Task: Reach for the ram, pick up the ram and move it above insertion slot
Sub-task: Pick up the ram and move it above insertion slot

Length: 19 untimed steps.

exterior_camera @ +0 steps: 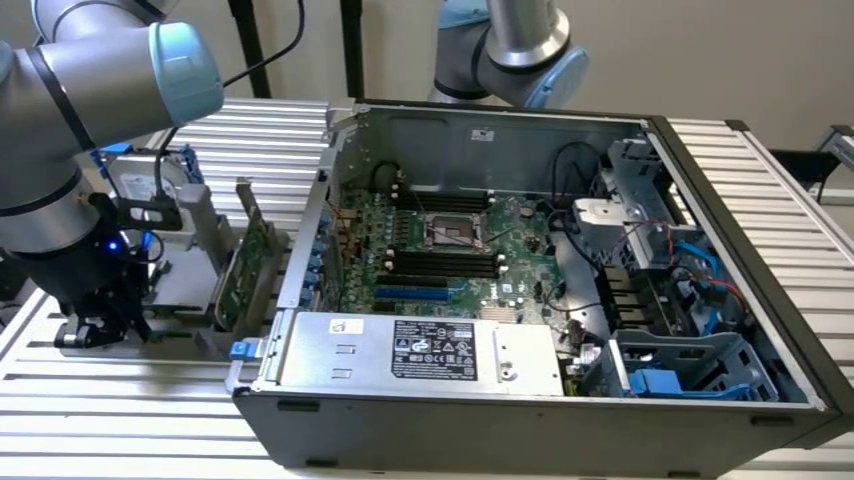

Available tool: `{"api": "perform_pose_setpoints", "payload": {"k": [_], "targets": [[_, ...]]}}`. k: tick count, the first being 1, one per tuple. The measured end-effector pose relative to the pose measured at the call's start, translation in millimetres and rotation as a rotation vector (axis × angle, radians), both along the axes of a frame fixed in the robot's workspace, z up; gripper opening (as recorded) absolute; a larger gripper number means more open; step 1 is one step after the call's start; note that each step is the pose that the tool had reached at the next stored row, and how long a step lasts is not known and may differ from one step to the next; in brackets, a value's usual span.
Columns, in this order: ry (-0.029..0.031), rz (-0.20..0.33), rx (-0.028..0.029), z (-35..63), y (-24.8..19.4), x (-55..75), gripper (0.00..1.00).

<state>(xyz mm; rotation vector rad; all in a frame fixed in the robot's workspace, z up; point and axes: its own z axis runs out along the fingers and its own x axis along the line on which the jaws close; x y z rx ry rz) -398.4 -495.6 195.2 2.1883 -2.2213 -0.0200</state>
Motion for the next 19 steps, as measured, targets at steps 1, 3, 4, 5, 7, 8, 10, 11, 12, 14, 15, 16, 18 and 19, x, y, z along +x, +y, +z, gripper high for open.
{"api": "perform_pose_setpoints", "payload": {"k": [1, 3, 4, 5, 7, 8, 10, 11, 12, 14, 15, 16, 18, 19], "targets": [[0.0, 0.0, 0.0, 0.0, 0.0, 0.0, 0.14], [0.0, 0.0, 0.0, 0.0, 0.0, 0.0, 0.14], [0.0, 0.0, 0.0, 0.0, 0.0, 0.0, 0.13], [0.0, 0.0, 0.0, 0.0, 0.0, 0.0, 0.13], [0.0, 0.0, 0.0, 0.0, -0.4, 0.0, 0.13], [0.0, 0.0, 0.0, 0.0, -0.8, 0.0, 0.13], [0.0002, 0.0, 0.0, 0.0, -2.1, 0.0, 0.13], [0.0004, 0.0, -0.0001, 0.0, -2.9, 0.0, 0.13], [0.0005, 0.0, -0.0001, 0.0, -3.4, 0.0, 0.13], [0.0007, 0.0, 0.0, 0.0, -4.4, 0.0, 0.13], [0.0009, 0.0, 0.0, 0.0, -4.9, 0.0, 0.13], [0.0009, 0.0, 0.0, 0.0, -5.5, 0.0, 0.13], [0.0012, 0.0, 0.0, 0.0, -7.1, 0.0, 0.13], [0.0012, 0.0, 0.0, 0.0, -7.8, 0.0, 0.13]]}}
